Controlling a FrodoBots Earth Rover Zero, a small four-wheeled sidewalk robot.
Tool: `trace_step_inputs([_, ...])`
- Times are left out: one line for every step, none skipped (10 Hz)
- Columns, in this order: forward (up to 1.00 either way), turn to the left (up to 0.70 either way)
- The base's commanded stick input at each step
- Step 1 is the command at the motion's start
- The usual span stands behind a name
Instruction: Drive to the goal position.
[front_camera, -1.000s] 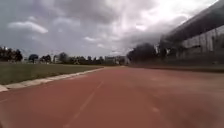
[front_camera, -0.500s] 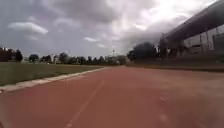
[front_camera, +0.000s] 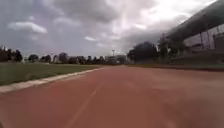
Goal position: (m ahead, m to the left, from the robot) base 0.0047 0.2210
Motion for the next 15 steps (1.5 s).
trace_step_inputs([0.45, 0.00])
trace_step_inputs([0.45, 0.00])
trace_step_inputs([0.45, 0.00])
trace_step_inputs([0.45, 0.00])
trace_step_inputs([0.45, 0.00])
trace_step_inputs([0.45, 0.00])
trace_step_inputs([0.45, 0.00])
trace_step_inputs([0.45, 0.00])
trace_step_inputs([0.45, 0.00])
trace_step_inputs([0.45, 0.00])
trace_step_inputs([0.45, 0.00])
trace_step_inputs([0.45, 0.00])
trace_step_inputs([0.45, 0.00])
trace_step_inputs([0.45, 0.00])
trace_step_inputs([0.45, 0.00])
